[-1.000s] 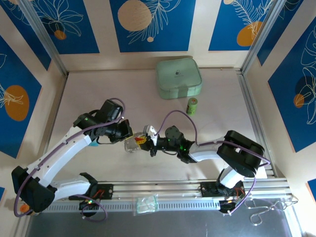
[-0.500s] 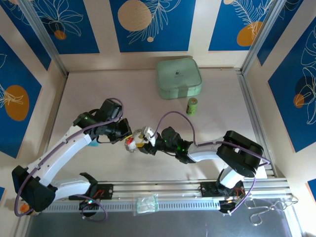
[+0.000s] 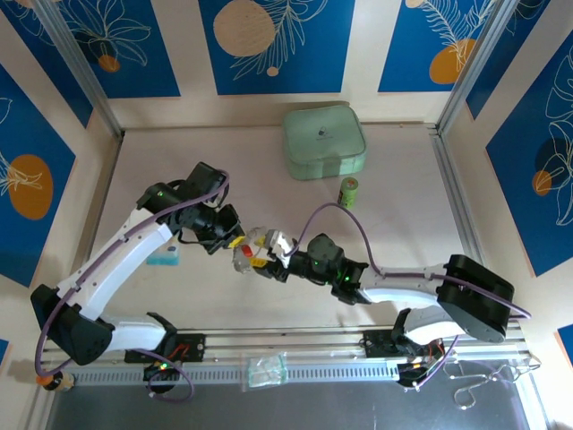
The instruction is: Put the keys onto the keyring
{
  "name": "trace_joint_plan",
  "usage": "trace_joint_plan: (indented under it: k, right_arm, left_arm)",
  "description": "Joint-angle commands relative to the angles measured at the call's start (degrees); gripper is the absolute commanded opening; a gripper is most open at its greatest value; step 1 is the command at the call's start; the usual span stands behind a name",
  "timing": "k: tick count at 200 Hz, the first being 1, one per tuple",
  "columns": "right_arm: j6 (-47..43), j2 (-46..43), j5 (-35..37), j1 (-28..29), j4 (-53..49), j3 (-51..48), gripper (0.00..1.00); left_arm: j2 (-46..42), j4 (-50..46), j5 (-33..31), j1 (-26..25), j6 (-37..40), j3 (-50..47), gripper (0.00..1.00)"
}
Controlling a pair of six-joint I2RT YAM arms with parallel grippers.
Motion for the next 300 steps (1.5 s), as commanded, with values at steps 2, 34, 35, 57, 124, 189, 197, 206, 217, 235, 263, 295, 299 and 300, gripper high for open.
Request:
trace_joint_plan:
  k: [2, 34, 35, 57, 124, 189, 197, 206, 217, 235, 263, 295, 299, 300]
  right_arm:
    - [-2.3, 3.1, 2.9, 0.4, 4.9, 2.9, 0.44]
    - [-4.2, 6.1, 3.2, 0.6, 8.4, 4.0, 0.43]
    - [-4.2, 6.2, 3.2, 0.6, 8.4, 4.1, 0.43]
    - [-4.1, 7.4, 3.6, 0.6, 9.4, 4.7, 0.4]
    - [-5.4, 7.7, 3.9, 0.9, 11.9, 3.7, 0.28]
    - [-9.8, 8.5, 6.6, 2.1, 13.7, 3.1, 0.09]
    - [-10.4, 8.7, 7.1, 2.2, 14.4, 3.0, 0.04]
    - [-11.1, 8.9, 7.4, 2.4, 15.2, 2.8, 0.02]
    - [-11.8, 9.0, 7.8, 2.4, 16.4, 2.5, 0.0]
    - [-12.7, 8.6, 6.7, 2.2, 16.9, 2.0, 0.0]
    - [-11.1, 7.1, 1.9, 0.8, 13.5, 1.5, 0.0]
    - [-8.3, 4.4, -7.6, -2.5, 5.6, 2.1, 0.0]
    - [-8.1, 4.0, -8.8, -2.9, 4.4, 2.4, 0.0]
    - [-8.1, 3.9, -9.0, -3.0, 4.1, 2.4, 0.0]
  left_arm:
    - [0.0, -2.2, 2.3, 0.1, -5.8, 1.6, 0.0]
    - [0.3, -2.3, 3.3, -0.1, -7.7, 1.3, 0.0]
    - [0.3, -2.3, 3.3, -0.1, -7.8, 1.3, 0.0]
    - [0.6, -2.0, 3.9, -0.1, -8.2, 1.3, 0.0]
    - [1.3, -2.3, 4.7, -0.1, -9.8, 1.4, 0.0]
    - [1.3, -2.0, 5.6, -0.1, -11.0, 1.0, 0.0]
    - [1.1, -1.9, 5.6, -0.1, -11.3, 0.8, 0.0]
    - [0.9, -1.3, 5.6, -0.1, -11.5, 0.5, 0.0]
    - [0.4, 0.3, 5.6, -0.1, -11.5, -0.3, 0.0]
    - [-1.7, 6.0, 5.3, -0.1, -10.7, -3.2, 0.0]
    - [-8.1, 10.0, -11.7, 0.1, -0.9, -4.2, 0.65]
    - [-18.3, 31.7, -18.9, 0.1, 41.6, -13.3, 0.72]
    - [-19.5, 34.3, -17.0, 0.1, 48.3, -15.0, 0.71]
    - [-19.8, 34.9, -16.6, 0.1, 50.0, -15.3, 0.72]
